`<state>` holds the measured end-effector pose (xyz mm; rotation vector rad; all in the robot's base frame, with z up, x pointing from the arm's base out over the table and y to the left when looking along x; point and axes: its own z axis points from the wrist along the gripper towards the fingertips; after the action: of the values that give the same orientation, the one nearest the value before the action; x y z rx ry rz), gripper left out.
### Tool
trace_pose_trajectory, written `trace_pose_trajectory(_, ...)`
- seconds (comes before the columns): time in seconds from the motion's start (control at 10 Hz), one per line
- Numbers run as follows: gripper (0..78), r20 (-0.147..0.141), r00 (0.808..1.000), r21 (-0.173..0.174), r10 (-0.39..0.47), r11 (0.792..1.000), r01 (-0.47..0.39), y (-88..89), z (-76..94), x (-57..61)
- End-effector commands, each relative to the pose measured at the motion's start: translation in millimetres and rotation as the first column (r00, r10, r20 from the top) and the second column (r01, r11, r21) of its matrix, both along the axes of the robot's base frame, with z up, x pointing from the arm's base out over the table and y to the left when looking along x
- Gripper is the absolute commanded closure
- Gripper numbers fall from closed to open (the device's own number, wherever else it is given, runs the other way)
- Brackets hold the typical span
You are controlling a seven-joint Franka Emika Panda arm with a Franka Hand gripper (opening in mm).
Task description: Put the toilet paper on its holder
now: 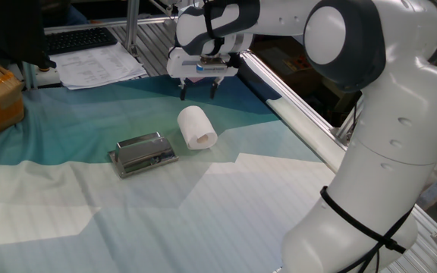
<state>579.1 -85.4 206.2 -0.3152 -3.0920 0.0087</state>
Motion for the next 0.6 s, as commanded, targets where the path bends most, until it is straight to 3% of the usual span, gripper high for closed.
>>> trace_pose_trajectory(0.1, 0.1, 0.029, 0.999, 0.0, 0.036, 0.999, -0.036, -5.7, -40.7, -23.2)
trace_pose_trajectory(0.6, 0.1, 0.028, 0.999, 0.001, 0.046, 0.999, -0.046, -6.8, -46.3, -24.3)
